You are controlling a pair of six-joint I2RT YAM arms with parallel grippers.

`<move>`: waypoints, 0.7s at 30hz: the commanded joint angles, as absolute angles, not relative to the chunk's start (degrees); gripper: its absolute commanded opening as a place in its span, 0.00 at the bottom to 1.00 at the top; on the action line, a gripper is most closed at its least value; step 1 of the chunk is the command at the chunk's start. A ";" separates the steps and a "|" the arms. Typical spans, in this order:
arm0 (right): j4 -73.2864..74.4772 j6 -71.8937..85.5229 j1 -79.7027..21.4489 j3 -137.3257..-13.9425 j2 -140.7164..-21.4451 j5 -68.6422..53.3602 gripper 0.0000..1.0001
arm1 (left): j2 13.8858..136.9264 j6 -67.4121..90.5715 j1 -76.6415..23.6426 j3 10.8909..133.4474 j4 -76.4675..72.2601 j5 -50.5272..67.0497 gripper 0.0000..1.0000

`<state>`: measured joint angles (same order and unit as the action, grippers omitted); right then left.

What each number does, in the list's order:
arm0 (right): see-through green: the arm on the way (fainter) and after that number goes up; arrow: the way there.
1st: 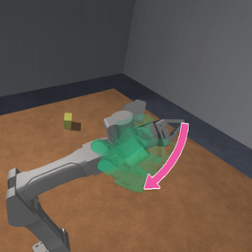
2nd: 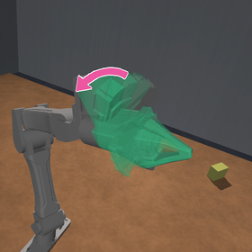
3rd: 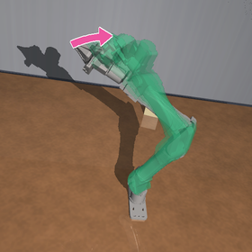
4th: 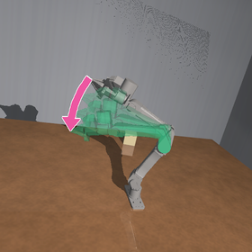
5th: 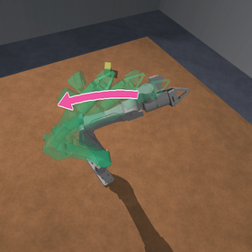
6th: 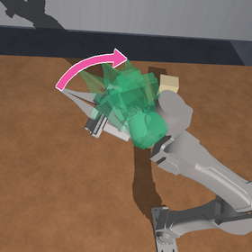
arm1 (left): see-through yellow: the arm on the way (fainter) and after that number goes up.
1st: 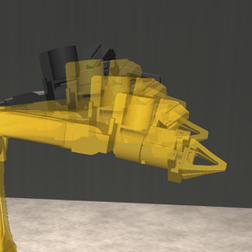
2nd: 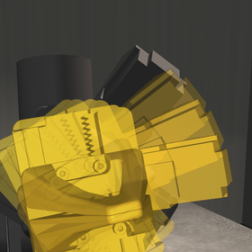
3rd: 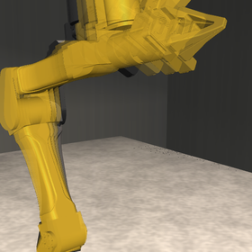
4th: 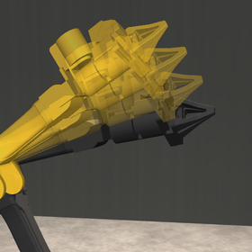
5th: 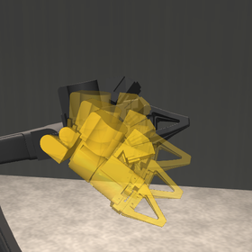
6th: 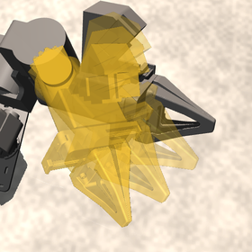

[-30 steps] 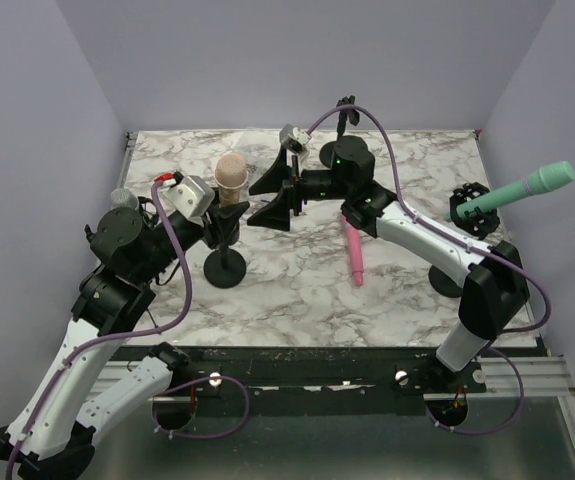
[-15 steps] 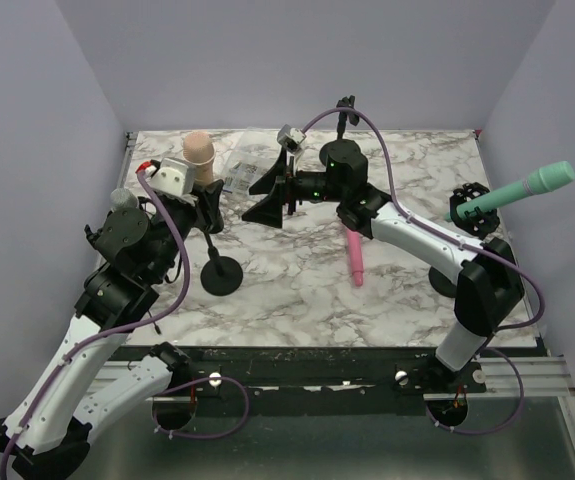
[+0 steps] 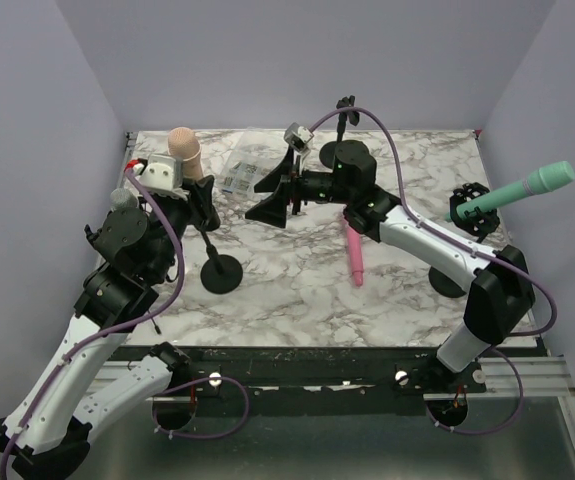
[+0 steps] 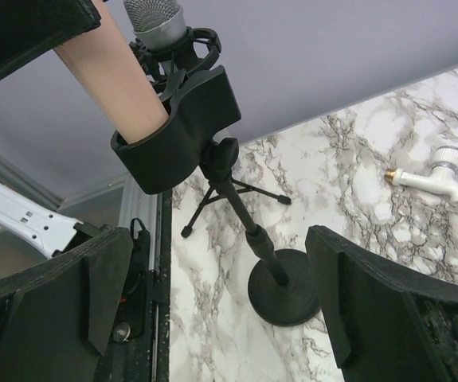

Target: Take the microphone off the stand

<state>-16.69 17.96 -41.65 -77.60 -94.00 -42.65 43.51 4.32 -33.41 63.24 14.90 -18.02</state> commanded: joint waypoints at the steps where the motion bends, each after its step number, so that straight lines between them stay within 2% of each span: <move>1: -15.33 16.82 -42.69 -77.18 -91.80 -40.09 1.00 | 44.36 5.89 -33.36 63.84 18.25 -22.44 0.00; 5: -15.37 15.25 -46.05 -77.95 -91.69 -32.64 1.00 | 46.69 10.72 -33.36 65.99 23.42 -24.81 0.03; 9: -19.81 13.50 -51.50 -74.73 -90.25 -19.42 1.00 | 47.29 12.72 -33.39 65.75 25.46 -24.45 0.32; 15: -25.24 10.49 -56.89 -71.34 -89.18 -8.55 1.00 | 43.95 12.66 -33.36 63.06 23.77 -20.86 0.58; 21: -21.93 6.03 -61.41 -76.16 -92.38 0.91 0.99 | 42.07 12.35 -33.35 64.28 26.11 -18.99 0.75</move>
<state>-21.58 10.17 -59.42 -72.07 -90.65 -9.34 43.83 12.27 -33.39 63.16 23.29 -20.86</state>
